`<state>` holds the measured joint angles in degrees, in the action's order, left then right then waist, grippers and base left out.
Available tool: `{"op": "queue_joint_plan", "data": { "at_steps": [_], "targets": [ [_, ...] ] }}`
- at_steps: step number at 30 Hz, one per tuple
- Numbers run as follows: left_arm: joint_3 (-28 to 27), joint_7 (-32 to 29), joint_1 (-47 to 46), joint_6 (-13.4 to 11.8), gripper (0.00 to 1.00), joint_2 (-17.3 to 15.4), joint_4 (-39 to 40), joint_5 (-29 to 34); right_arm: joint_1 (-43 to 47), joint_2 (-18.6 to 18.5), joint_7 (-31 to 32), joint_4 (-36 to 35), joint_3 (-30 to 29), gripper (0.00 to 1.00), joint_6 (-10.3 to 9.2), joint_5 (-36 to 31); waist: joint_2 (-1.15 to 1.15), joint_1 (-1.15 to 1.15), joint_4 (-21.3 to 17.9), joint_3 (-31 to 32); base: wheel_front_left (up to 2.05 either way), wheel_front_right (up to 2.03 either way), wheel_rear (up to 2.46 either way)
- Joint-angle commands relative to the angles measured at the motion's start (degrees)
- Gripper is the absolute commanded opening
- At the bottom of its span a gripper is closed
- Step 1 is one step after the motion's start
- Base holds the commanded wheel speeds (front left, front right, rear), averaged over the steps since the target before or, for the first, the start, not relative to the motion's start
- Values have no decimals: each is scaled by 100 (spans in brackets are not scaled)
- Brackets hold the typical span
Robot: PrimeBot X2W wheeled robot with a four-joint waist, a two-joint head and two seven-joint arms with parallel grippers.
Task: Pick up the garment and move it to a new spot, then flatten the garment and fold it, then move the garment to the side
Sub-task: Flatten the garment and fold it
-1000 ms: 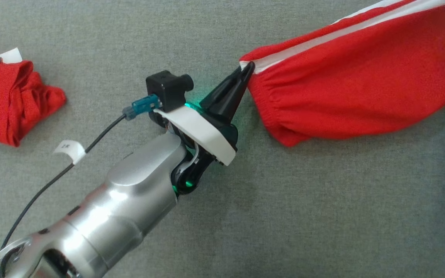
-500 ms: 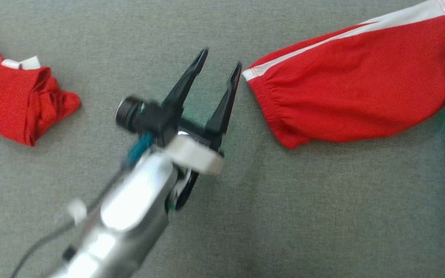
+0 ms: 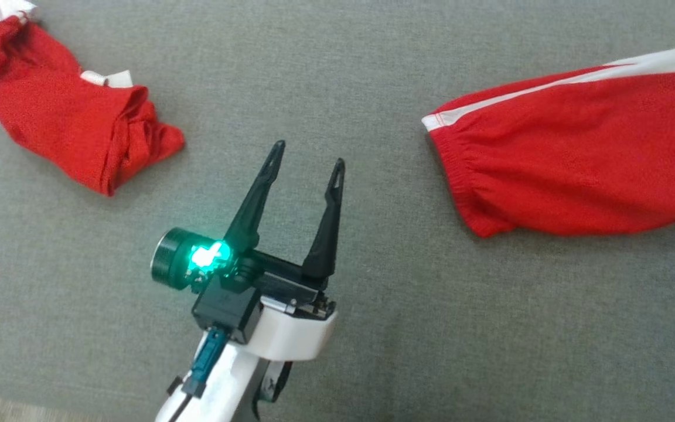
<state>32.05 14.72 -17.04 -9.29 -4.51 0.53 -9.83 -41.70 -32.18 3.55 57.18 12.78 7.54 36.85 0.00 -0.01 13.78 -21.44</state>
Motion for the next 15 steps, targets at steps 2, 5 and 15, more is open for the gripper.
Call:
{"op": "queue_joint_plan", "data": {
  "at_steps": [2, 5, 15],
  "targets": [
    [-281, 28, 15, 35, 100, 15, 236, 91, 201, -10, 63, -29, 176, 0, -5, 119, 0, 1, 5, 74, 0, 0, 0],
    [-413, 28, 133, 78, 100, 34, 201, 187, 194, 57, -189, -45, 235, 0, -5, 161, 0, 1, -111, 188, 0, 0, 0],
    [-854, 28, 550, 225, 100, 22, 45, 300, 411, 119, -914, 58, 512, 0, -5, 96, 0, 1, -944, 734, 0, 0, 0]
  ]
}}
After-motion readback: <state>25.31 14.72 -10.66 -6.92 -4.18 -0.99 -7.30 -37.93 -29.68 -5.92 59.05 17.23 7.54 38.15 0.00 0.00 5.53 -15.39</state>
